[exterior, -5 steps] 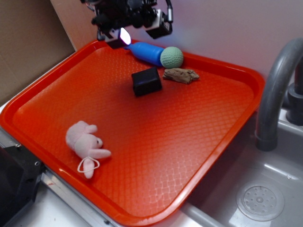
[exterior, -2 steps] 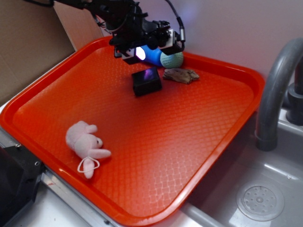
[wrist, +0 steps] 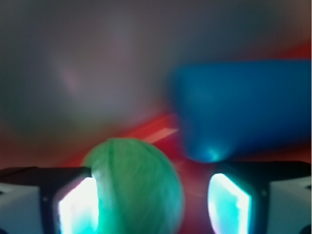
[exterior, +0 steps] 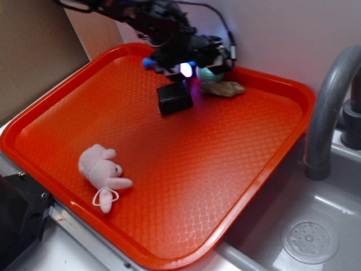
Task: Grab the green ball.
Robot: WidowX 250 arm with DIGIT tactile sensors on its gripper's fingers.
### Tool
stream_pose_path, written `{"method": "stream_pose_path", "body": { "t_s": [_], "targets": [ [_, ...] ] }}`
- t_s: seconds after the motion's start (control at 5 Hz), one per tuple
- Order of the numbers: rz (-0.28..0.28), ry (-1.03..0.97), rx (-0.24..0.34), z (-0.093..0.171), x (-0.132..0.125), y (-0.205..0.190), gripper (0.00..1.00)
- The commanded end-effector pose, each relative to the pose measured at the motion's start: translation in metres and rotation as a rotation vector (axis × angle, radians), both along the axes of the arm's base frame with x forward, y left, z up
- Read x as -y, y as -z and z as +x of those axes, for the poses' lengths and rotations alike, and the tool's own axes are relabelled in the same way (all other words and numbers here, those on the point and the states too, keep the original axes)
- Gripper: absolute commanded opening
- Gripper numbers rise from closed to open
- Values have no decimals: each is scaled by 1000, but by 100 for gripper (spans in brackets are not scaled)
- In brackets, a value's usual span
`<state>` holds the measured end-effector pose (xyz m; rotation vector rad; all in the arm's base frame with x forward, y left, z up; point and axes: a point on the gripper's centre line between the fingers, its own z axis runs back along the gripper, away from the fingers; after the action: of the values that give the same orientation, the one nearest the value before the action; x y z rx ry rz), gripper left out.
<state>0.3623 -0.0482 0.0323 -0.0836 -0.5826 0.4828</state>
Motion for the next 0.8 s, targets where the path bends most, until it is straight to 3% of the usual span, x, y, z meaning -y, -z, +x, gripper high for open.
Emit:
{"method": "stream_pose_path", "body": {
  "t_s": [0.0,0.2,0.4,0.6],
  "targets": [
    [-10,62,-34,-13,-13,-58,0],
    [7,80,-114,-46,-19,-102,0],
    [-2,123,-361,-76,-21,-140,0],
    [-148,133,-543,-114,-40,-179,0]
  ]
}}
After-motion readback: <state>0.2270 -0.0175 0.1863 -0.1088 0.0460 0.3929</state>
